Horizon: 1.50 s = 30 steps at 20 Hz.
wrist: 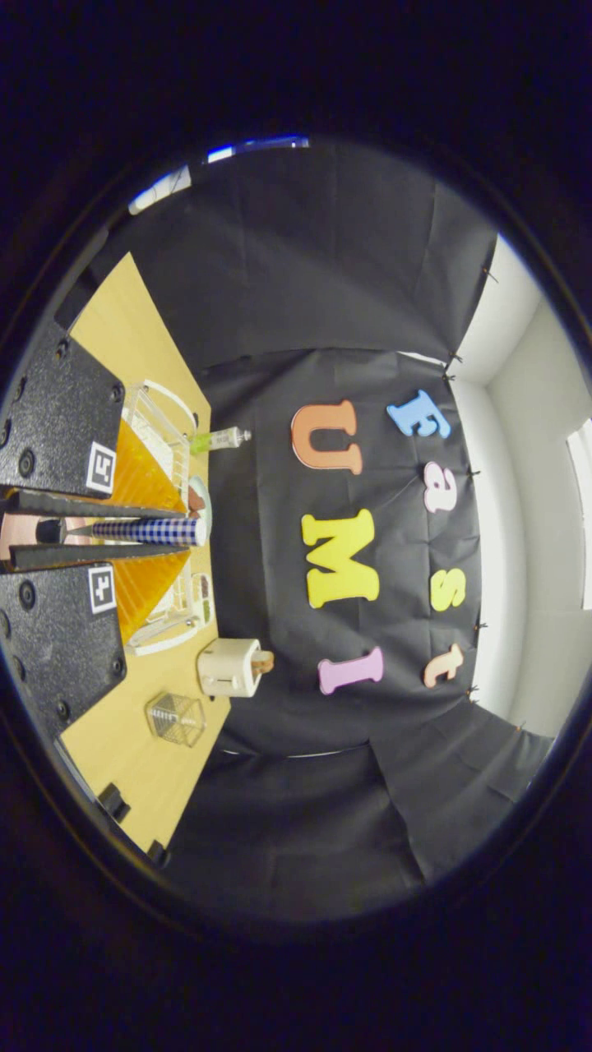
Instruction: Take the plate from the dish rack, then take the spoon from the basket and place it into the plate.
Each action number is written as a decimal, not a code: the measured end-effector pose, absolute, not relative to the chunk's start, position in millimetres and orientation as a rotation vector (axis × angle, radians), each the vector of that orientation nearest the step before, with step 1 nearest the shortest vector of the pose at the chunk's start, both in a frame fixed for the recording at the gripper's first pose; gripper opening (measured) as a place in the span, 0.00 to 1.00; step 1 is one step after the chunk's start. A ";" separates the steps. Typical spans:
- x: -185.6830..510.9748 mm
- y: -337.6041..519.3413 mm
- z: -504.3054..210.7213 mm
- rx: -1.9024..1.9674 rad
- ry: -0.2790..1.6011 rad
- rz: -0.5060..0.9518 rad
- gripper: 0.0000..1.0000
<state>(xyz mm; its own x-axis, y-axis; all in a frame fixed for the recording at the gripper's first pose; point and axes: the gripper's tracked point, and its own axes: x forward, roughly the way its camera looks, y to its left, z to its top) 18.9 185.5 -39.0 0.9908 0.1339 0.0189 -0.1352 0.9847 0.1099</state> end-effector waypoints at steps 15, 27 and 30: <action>34.3 167.3 -103.2 0.106 -0.074 0.053 0.23; 26.8 116.2 -81.1 0.108 -0.072 -0.006 0.75; 19.1 107.5 -70.9 0.116 -0.048 0.008 0.91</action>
<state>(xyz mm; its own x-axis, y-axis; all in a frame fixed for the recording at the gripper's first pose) 19.1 107.5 -70.9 0.9988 0.0051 0.0483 -0.0107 0.9932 0.1159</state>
